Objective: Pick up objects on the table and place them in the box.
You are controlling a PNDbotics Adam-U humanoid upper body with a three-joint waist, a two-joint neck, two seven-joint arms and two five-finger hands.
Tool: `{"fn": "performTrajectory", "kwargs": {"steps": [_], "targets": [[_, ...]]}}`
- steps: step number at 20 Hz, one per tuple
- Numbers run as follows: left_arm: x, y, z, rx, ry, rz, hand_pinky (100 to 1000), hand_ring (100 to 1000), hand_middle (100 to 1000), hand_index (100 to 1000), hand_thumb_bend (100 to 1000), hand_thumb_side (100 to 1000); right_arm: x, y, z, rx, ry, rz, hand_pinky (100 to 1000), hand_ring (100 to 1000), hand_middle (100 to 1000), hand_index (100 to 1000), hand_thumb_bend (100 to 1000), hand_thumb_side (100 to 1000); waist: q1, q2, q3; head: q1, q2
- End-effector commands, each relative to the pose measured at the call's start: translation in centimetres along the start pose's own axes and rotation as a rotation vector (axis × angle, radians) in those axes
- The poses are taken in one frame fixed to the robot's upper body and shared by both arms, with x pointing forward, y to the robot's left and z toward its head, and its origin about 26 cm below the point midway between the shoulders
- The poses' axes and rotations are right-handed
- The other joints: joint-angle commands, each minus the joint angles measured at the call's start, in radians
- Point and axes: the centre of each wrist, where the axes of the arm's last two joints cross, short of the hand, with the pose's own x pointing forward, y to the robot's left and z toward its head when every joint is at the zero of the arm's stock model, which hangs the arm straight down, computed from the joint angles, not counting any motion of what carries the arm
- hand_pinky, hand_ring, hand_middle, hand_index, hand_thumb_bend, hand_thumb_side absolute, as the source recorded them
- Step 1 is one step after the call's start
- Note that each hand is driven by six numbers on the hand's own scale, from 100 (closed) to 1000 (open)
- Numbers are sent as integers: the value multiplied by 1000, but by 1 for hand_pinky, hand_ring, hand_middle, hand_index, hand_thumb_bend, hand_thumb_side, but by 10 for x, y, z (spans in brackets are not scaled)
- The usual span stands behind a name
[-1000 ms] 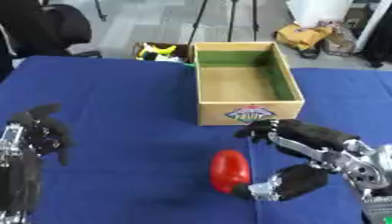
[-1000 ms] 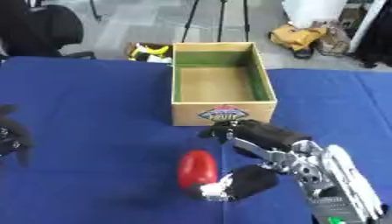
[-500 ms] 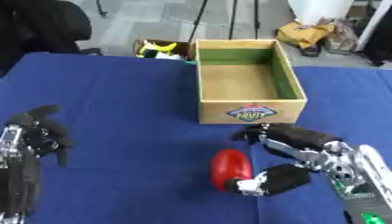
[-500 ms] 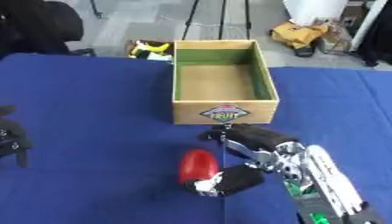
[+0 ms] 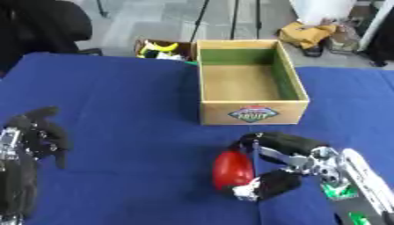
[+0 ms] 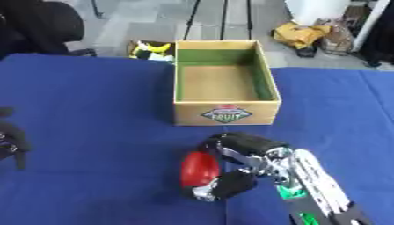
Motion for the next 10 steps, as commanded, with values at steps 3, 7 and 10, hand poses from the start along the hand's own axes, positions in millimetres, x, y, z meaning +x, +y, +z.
{"fn": "performTrajectory", "kwargs": {"steps": [3,7,10], "targets": [[7,-1,-3,-10,-32,-1,207,411,439,741,100,1000,-1,-3,-3,1,12,9,710,819,845,934,503,792,1,-17,4,-4,-12],[8,-1,-3,-11,-33,-1,207,411,439,741,100,1000,-3,-1,-5,7,14,-5,673,785,824,922,464,789,2,-15,6,-5,-13],[8,-2,-3,-12,-33,0,207,411,439,741,100,1000,-2,-1,-5,-12,10,-8,632,752,787,904,412,778,1,-13,6,-5,-12]]}}
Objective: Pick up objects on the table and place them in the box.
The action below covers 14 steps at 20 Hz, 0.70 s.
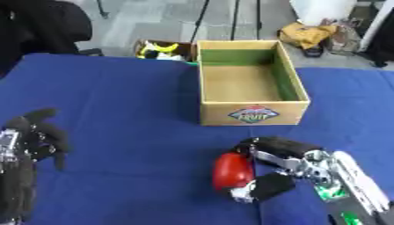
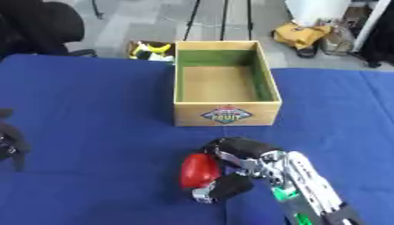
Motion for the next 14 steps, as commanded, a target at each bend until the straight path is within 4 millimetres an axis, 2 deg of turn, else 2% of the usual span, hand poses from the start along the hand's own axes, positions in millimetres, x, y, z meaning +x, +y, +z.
{"fn": "performTrajectory", "kwargs": {"steps": [1,7,14], "targets": [[7,-1,-3,-8,-31,-2,207,411,439,741,100,1000,2,-6,2,-36,-5,7,622,746,778,901,406,775,2,-15,1,-2,-8],[7,0,-3,-8,-30,-3,207,411,439,741,100,1000,2,-5,1,-60,-14,-1,499,648,716,879,336,731,2,-16,0,-3,-8],[7,0,-3,-7,-29,-3,207,411,439,741,100,1000,2,-4,0,-76,-20,-29,398,595,681,857,360,639,1,-16,-1,-4,-10]]}}
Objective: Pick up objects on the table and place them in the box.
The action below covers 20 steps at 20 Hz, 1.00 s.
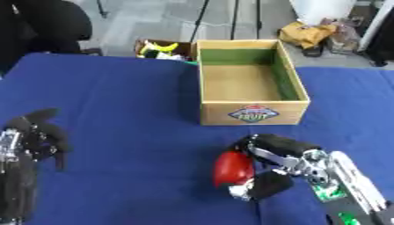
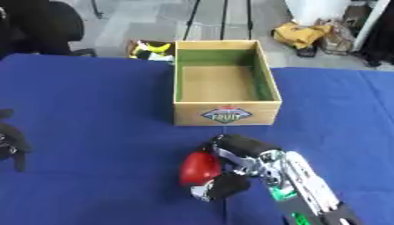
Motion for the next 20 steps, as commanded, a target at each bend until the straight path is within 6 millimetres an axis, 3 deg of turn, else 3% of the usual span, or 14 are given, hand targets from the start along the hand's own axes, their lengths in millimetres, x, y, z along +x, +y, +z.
{"fn": "performTrajectory", "kwargs": {"steps": [1,4,11,20], "targets": [[7,0,-3,-3,-31,-4,207,411,439,741,100,1000,0,-4,1,-18,-4,-4,396,593,683,857,363,636,1,-17,-1,-3,-10],[7,0,-3,-3,-31,-4,207,411,439,741,100,1000,-1,-3,0,-17,-7,-14,376,575,673,851,348,607,1,-16,-1,-3,-10],[7,0,-3,-4,-30,-4,207,411,439,741,100,1000,-4,0,-1,-47,-15,-38,220,492,623,808,333,547,2,-16,-1,-6,-14],[7,0,-3,-6,-27,-5,207,411,439,741,100,1000,-9,6,-6,-72,-6,-67,148,460,545,719,268,522,2,-15,0,-11,-17]]}}
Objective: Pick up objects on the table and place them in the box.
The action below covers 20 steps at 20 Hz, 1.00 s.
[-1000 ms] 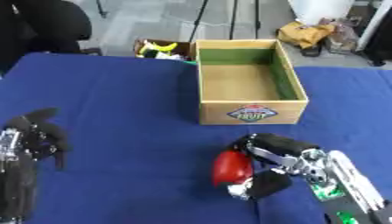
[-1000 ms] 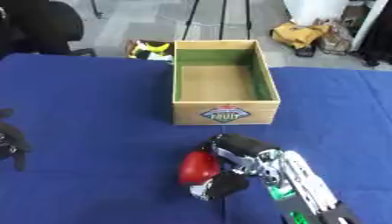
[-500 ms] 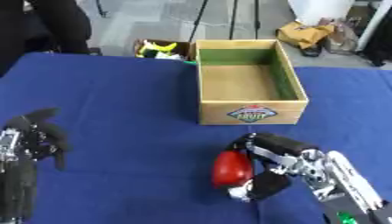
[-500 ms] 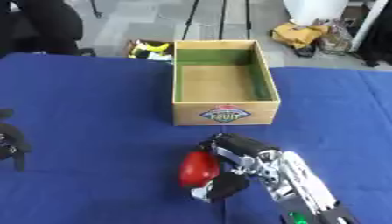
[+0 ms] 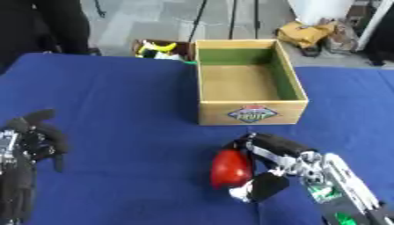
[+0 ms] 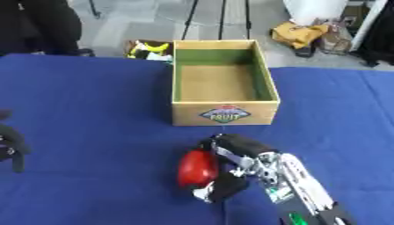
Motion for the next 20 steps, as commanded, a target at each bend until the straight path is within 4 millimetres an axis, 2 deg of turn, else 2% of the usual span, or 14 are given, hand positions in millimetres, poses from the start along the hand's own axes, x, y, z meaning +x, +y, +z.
{"fn": "performTrajectory", "kwargs": {"steps": [1,4,5,6,7,12,20], "targets": [[7,0,-3,-4,-29,-1,207,411,440,741,100,1000,-2,-4,1,-26,-1,2,132,452,536,702,251,527,3,-18,0,-3,-16],[7,0,-3,-4,-28,-1,207,411,440,741,100,1000,-1,-5,1,-52,-9,-2,109,437,524,680,217,533,2,-18,0,-3,-16],[7,0,-3,-4,-28,-1,207,411,440,741,100,1000,-1,-5,1,-62,-11,-3,100,418,508,657,168,537,2,-18,0,-3,-16],[7,0,-3,-4,-28,-2,207,411,440,741,100,1000,-1,-6,2,-75,-13,-4,100,414,506,651,157,540,2,-18,0,-3,-16],[7,0,-3,-4,-27,-2,207,411,440,741,100,1000,-1,-7,3,-89,-14,-7,100,400,493,633,100,547,2,-19,0,-2,-16],[7,0,-2,-4,-26,-3,207,411,440,741,100,1000,3,-17,8,-164,-24,1,100,373,471,601,100,525,1,-23,-1,-2,-15],[7,1,-2,-5,-24,-5,207,410,440,741,100,1000,17,-52,29,-302,-68,85,100,340,451,569,100,545,0,-31,-5,2,-11]]}}
